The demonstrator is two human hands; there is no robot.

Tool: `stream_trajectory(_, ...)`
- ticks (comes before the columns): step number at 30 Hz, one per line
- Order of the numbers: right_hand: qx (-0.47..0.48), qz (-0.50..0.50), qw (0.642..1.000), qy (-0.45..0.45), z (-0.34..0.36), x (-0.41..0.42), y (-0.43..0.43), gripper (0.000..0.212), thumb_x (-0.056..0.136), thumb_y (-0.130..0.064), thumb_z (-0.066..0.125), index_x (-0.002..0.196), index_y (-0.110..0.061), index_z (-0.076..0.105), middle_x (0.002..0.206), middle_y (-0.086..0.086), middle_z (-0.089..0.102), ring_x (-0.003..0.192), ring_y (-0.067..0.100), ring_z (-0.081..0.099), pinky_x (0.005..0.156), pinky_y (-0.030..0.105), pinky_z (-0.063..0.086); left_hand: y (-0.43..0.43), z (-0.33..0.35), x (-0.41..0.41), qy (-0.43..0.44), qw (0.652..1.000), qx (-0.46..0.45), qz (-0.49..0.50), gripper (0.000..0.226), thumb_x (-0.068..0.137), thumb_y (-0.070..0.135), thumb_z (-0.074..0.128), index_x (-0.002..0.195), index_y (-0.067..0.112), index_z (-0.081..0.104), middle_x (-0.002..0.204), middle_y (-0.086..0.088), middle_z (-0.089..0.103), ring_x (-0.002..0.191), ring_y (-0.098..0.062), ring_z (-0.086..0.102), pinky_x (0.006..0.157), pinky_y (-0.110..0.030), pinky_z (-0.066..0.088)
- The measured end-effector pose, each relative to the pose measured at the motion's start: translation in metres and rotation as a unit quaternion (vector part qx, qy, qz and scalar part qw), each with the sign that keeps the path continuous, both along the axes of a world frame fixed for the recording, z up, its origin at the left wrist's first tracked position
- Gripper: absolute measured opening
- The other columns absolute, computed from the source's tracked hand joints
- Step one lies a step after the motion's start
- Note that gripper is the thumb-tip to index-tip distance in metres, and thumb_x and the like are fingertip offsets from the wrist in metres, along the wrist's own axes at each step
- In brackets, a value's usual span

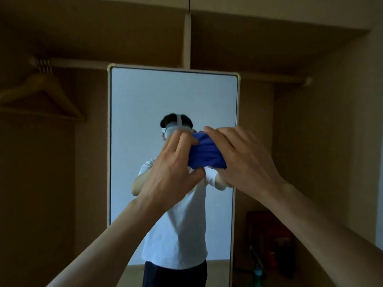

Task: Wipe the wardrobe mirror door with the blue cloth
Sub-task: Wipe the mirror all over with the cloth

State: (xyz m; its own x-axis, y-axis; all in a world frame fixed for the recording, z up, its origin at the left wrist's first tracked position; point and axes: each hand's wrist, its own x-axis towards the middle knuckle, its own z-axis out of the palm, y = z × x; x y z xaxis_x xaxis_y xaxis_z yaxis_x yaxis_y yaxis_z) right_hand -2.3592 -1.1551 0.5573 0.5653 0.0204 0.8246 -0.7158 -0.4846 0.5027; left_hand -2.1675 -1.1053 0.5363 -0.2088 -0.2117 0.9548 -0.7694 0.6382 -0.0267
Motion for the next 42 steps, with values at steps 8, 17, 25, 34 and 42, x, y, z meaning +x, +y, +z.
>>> stream_trajectory(8, -0.036, -0.109, 0.993, -0.032, 0.065, -0.011, -0.004, 0.064, 0.085, -0.031, 0.073, 0.141, -0.016, 0.047, 0.127, 0.012, 0.057, 0.111, 0.032, 0.054, 0.092, 0.044, 0.048, -0.022, 0.059, -0.019, -0.001, 0.999, -0.039, 0.027, 0.054, 0.072, 0.005, 0.08, 0.117, 0.008, 0.051, 0.117, -0.006, 0.049, 0.103, -0.016, 0.046, 0.073, -0.026, 0.05)
stream_trajectory(17, -0.07, -0.124, 0.988, -0.054, 0.129, -0.008, -0.023, 0.054, 0.088, -0.03, 0.053, 0.142, -0.02, 0.049, 0.128, 0.013, 0.056, 0.111, 0.034, 0.054, 0.095, 0.047, 0.044, -0.046, 0.124, -0.029, 0.003, 0.995, -0.044, 0.092, 0.065, 0.082, 0.019, 0.074, 0.141, 0.01, 0.047, 0.129, -0.007, 0.038, 0.119, -0.018, 0.034, 0.079, -0.027, 0.045)
stream_trajectory(25, -0.061, -0.132, 0.987, -0.07, 0.141, -0.014, -0.046, 0.057, 0.086, -0.028, 0.07, 0.14, -0.021, 0.052, 0.126, 0.013, 0.058, 0.109, 0.034, 0.056, 0.094, 0.046, 0.045, -0.064, 0.142, -0.036, -0.029, 0.99, -0.046, 0.127, 0.063, 0.09, 0.022, 0.072, 0.144, 0.01, 0.042, 0.131, -0.008, 0.035, 0.118, -0.019, 0.036, 0.078, -0.025, 0.048)
stream_trajectory(34, -0.067, -0.12, 0.987, -0.079, 0.148, -0.013, -0.059, 0.055, 0.088, -0.03, 0.071, 0.139, -0.021, 0.052, 0.126, 0.01, 0.059, 0.108, 0.032, 0.056, 0.093, 0.044, 0.045, -0.076, 0.15, -0.034, -0.039, 0.989, -0.045, 0.136, 0.06, 0.09, 0.022, 0.069, 0.143, 0.01, 0.044, 0.136, -0.009, 0.035, 0.121, -0.022, 0.04, 0.084, -0.034, 0.056)
stream_trajectory(42, -0.02, -0.081, 0.994, -0.07, 0.152, -0.011, -0.063, 0.06, 0.081, -0.034, 0.074, 0.136, -0.023, 0.05, 0.125, 0.002, 0.059, 0.112, 0.026, 0.055, 0.096, 0.043, 0.046, -0.078, 0.155, -0.03, -0.037, 0.992, -0.024, 0.12, 0.063, 0.088, 0.023, 0.067, 0.147, 0.017, 0.045, 0.146, 0.0, 0.042, 0.131, -0.021, 0.043, 0.1, -0.042, 0.051)
